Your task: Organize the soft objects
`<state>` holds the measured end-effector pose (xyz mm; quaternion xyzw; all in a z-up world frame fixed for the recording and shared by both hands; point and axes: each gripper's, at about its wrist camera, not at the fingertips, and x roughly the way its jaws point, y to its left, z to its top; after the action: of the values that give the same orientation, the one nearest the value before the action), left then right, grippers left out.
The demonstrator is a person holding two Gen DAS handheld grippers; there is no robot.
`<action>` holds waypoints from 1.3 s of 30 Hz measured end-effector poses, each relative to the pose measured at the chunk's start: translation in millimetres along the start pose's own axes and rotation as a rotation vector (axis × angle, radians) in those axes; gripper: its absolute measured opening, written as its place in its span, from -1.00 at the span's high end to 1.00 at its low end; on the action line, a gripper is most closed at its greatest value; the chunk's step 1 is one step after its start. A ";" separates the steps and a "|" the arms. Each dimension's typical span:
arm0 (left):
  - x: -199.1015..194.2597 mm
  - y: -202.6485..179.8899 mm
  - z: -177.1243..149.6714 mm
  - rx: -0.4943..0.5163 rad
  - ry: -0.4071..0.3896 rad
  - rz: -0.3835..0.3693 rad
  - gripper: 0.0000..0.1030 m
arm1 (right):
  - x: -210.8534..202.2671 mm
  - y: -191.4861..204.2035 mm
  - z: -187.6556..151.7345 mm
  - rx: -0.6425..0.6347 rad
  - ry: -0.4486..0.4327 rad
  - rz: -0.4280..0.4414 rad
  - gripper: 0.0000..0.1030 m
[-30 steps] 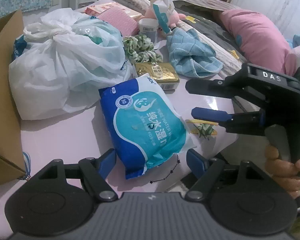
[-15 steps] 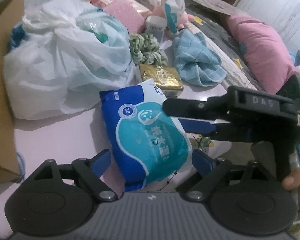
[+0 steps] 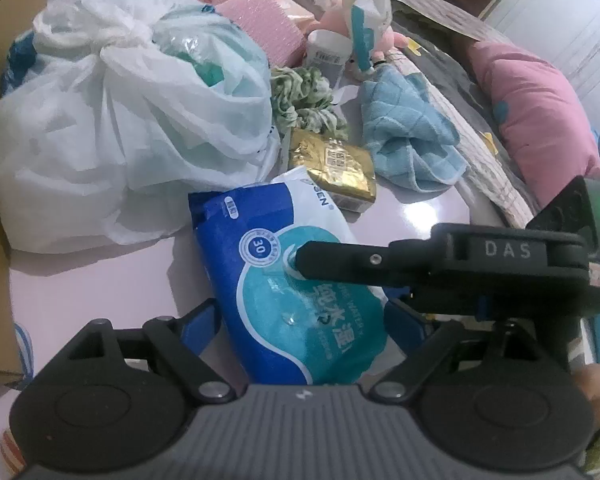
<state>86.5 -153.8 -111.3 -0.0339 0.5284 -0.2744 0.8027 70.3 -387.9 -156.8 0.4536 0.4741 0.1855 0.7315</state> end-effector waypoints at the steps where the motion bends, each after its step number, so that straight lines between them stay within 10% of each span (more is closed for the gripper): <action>1: -2.2 -1.7 -1.0 0.007 -0.005 0.004 -0.72 | -1.0 1.3 -1.3 -0.002 -0.001 0.001 0.19; 20: -130.0 -8.6 -6.8 0.033 -0.266 0.102 -0.66 | -21.6 118.7 -15.8 -0.219 -0.035 0.123 0.20; 31: -218.9 75.6 44.0 -0.085 -0.390 0.244 -0.65 | 69.6 252.6 29.3 -0.374 0.115 0.200 0.19; 39: -209.8 171.7 108.6 -0.199 -0.305 0.250 -0.66 | 175.9 314.5 81.3 -0.342 0.269 0.095 0.19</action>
<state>189.1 66.0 51.3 -0.0885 0.4256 -0.1110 0.8937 275.0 -140.7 26.1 0.3160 0.5070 0.3562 0.7185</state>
